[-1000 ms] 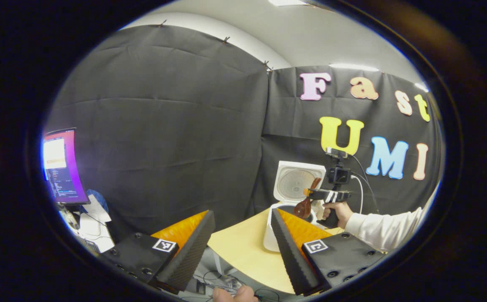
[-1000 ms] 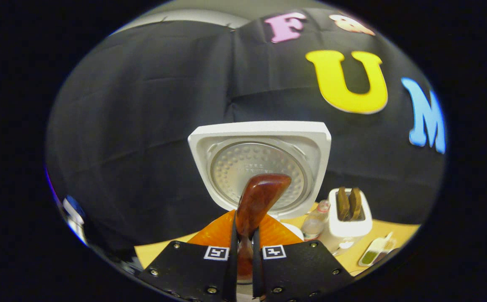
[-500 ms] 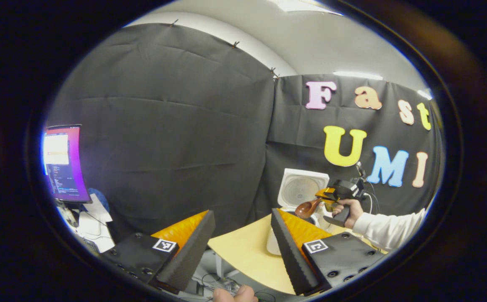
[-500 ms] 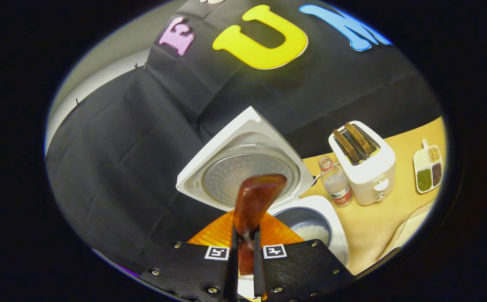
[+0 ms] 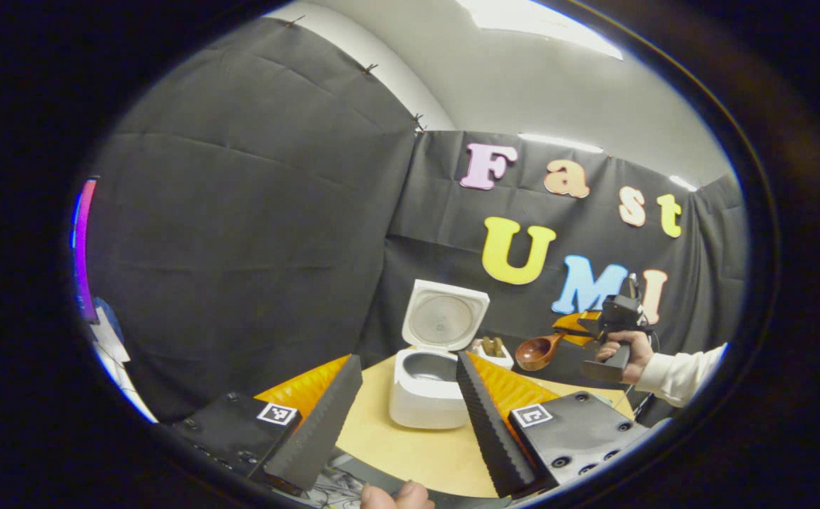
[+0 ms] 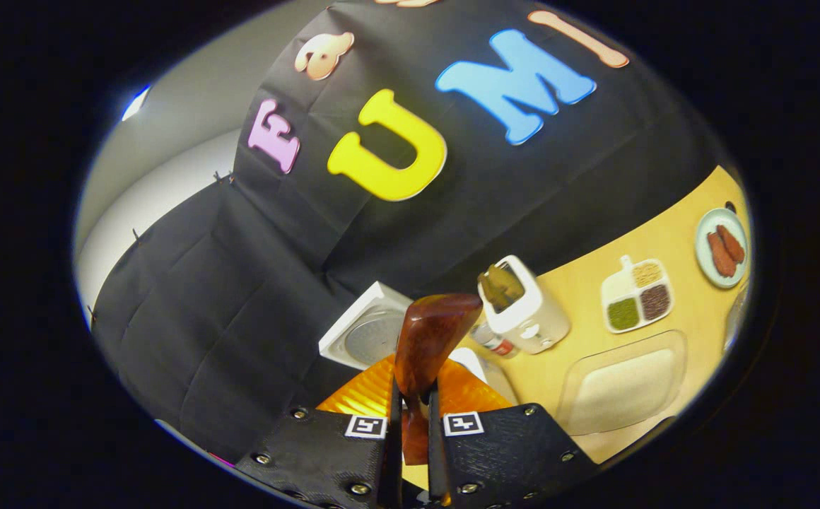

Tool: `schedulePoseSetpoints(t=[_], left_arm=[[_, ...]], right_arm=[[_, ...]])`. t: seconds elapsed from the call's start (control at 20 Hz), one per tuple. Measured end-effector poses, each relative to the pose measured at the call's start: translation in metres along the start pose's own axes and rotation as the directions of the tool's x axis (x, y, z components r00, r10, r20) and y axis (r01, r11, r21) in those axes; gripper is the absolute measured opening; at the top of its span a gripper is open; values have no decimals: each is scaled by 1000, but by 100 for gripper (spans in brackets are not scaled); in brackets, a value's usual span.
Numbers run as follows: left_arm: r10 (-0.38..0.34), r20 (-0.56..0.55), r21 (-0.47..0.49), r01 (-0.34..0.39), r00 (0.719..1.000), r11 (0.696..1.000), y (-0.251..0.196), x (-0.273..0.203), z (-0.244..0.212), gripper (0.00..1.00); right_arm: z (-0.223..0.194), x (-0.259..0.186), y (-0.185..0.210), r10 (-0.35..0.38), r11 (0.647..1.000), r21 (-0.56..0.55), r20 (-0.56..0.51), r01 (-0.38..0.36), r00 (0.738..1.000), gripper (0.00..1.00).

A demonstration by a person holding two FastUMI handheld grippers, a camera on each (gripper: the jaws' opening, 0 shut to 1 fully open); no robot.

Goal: Close the left gripper, press the button to open the rice cooker; take a wooden spoon from the chopstick holder with the right hand, scoop a spoonful of rice and pour it into the rice cooker, then put the wooden spoon back into the chopstick holder.

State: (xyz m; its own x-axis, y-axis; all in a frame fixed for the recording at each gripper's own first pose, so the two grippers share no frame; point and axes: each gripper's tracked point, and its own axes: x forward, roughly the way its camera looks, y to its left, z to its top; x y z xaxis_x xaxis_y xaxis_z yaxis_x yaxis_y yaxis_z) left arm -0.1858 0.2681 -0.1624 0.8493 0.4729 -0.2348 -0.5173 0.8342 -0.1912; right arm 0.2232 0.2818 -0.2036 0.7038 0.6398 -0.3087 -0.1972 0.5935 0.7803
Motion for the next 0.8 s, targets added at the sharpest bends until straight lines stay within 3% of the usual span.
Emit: schedulePoseSetpoints(t=[0.2, 0.3, 0.45, 0.5, 0.55, 0.6, 0.8], left_arm=[[-21, 0, -24, 21, 1000, 999, -19, 2, 4, 88], [-15, 6, -15, 15, 1000, 1000, -37, -2, 6, 100], [13, -15, 36, -12, 1000, 999, -67, -7, -5, 88], [17, -24, 45, -16, 1000, 999, -83, -8, -8, 88], [18, -23, 52, -17, 1000, 998, -100, -10, -8, 94], [22, -24, 59, -20, 999, 998, -116, -10, -9, 88], [58, -21, 62, -57, 998, 996, -184, -19, -19, 88]], right_arm=[[58, -76, -78, -115, 993, 20, 89, 114, 989, 15], [77, -104, -117, -147, 988, 65, 123, 140, 981, 15], [97, -139, -174, -184, 975, 147, 136, 164, 973, 15], [104, -149, -195, -196, 972, 156, 139, 174, 971, 15], [110, -158, -215, -207, 971, 153, 143, 186, 968, 15], [114, -164, -237, -223, 968, 145, 138, 203, 965, 15], [107, -171, -321, -292, 954, 104, 89, 283, 952, 15]])
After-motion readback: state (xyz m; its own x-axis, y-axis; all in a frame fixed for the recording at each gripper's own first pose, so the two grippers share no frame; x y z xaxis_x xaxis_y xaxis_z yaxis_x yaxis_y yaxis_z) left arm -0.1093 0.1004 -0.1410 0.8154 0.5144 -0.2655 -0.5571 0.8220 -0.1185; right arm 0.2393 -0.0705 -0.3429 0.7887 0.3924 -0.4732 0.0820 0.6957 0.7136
